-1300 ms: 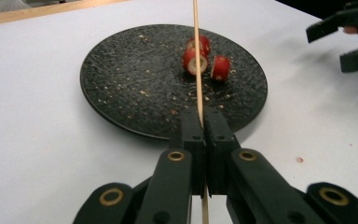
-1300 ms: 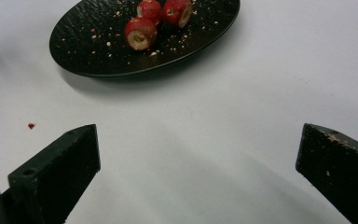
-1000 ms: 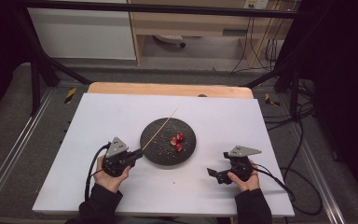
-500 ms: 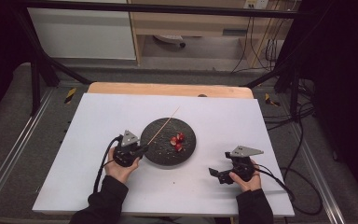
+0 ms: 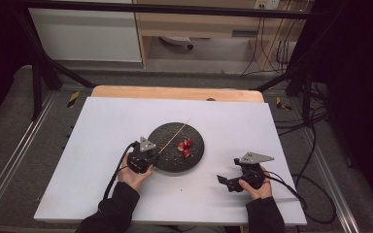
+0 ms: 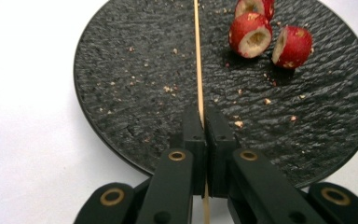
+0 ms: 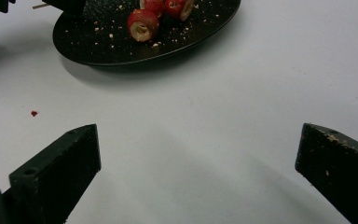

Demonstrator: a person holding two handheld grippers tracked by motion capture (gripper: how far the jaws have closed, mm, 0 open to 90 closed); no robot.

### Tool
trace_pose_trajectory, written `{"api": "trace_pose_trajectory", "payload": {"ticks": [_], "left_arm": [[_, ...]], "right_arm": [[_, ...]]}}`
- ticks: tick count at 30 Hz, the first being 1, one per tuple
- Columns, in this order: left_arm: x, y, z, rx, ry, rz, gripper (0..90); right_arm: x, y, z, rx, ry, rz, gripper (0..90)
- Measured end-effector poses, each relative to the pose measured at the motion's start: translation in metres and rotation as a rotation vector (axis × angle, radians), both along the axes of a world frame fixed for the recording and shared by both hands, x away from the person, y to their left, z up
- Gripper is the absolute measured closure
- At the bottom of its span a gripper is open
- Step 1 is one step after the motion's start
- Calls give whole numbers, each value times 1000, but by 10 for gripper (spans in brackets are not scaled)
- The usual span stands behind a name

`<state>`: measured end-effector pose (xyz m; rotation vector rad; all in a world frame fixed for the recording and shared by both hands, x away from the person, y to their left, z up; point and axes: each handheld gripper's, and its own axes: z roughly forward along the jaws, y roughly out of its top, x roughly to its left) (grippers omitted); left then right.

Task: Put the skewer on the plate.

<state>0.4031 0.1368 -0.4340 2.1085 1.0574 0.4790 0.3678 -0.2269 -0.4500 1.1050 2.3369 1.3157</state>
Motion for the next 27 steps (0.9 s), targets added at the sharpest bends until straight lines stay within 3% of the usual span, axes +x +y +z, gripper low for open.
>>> {"api": "trace_pose_trajectory", "payload": {"ticks": [6, 14, 21, 27], "left_arm": [[1, -5, -3, 25, 3, -3, 877], [1, -6, -4, 26, 1, -15, 855], [-3, 4, 5, -20, 9, -47, 685], [-10, 21, 16, -55, 18, -128, 480]], "right_arm": [[1, 0, -1, -3, -1, -4, 11], [1, 0, -1, -5, 5, -9, 12], [1, 0, -1, -7, 6, -11, 11], [1, 0, 0, -4, 1, -13, 11]]}}
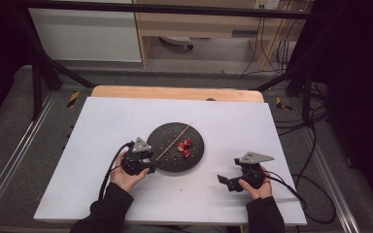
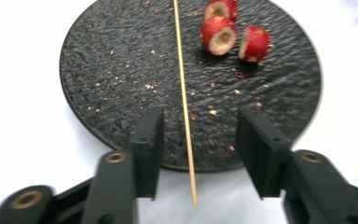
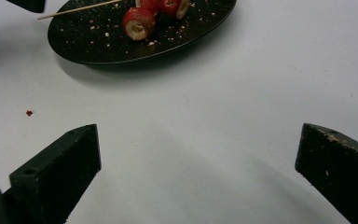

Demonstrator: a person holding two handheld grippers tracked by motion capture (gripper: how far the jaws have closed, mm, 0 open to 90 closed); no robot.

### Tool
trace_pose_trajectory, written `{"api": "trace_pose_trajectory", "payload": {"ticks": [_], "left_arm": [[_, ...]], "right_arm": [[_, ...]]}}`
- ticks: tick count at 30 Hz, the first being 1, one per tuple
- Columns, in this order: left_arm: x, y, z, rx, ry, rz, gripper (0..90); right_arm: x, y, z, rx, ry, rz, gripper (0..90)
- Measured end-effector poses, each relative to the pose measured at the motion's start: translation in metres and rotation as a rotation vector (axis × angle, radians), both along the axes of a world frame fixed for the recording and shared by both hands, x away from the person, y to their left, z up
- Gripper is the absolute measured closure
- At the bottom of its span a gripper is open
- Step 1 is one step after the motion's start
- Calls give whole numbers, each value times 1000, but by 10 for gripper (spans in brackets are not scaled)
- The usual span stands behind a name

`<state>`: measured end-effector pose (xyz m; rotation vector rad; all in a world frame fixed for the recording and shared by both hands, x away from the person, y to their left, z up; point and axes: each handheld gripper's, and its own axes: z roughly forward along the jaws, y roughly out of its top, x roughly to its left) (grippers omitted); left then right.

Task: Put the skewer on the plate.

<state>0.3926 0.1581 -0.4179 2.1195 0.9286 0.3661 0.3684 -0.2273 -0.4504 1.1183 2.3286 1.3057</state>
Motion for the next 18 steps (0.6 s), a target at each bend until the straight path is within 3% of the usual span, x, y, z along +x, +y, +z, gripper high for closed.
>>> {"api": "trace_pose_trajectory", "payload": {"ticks": [2, 4, 10, 14, 18], "left_arm": [[-2, 7, 3, -1, 13, -21, 411], [-5, 14, 4, 25, 10, -35, 331], [-16, 40, 0, 37, 6, -30, 151], [-22, 57, -7, 36, 14, -9, 66], [-30, 73, -12, 4, -2, 10, 34]], "right_arm": [[0, 0, 0, -4, -2, 0, 11], [0, -1, 1, -2, -1, 0, 10], [0, -1, 1, -4, 0, 1, 9], [-1, -1, 1, -3, 1, 2, 8], [-1, -1, 1, -4, 3, 3, 8]]}}
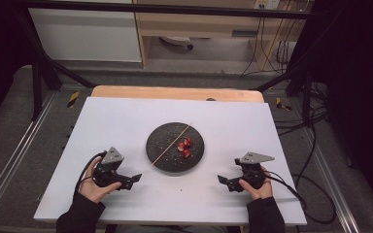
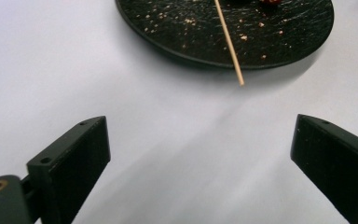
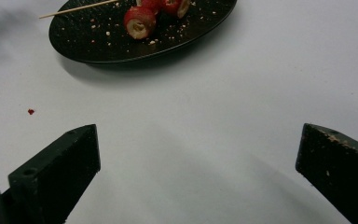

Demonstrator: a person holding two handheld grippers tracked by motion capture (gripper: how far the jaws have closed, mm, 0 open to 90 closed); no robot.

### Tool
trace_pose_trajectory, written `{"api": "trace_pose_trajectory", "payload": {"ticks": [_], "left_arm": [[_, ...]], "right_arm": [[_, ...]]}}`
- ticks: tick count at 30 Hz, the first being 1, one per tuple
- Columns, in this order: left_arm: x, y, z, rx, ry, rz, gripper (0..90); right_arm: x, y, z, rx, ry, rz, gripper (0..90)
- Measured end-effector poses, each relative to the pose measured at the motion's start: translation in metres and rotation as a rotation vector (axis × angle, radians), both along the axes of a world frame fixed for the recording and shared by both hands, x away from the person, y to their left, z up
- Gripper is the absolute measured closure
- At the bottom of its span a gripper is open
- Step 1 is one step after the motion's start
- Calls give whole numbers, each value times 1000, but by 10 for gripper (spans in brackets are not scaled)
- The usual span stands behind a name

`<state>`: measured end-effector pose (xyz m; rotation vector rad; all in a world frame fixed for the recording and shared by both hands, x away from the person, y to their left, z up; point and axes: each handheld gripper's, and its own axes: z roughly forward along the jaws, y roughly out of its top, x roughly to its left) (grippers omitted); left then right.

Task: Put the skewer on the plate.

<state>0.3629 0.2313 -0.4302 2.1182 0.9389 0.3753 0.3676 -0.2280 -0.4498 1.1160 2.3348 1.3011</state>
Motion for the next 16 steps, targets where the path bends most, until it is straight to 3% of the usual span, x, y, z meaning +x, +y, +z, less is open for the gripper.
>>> {"api": "trace_pose_trajectory", "payload": {"ticks": [10, 16], "left_arm": [[-14, 29, -15, -26, -24, 26, 21], [-12, 32, -18, -28, -21, 26, 23]], "right_arm": [[-1, -1, -1, -4, 6, 0, 7], [-2, -1, -3, -10, 24, -5, 7]]}}
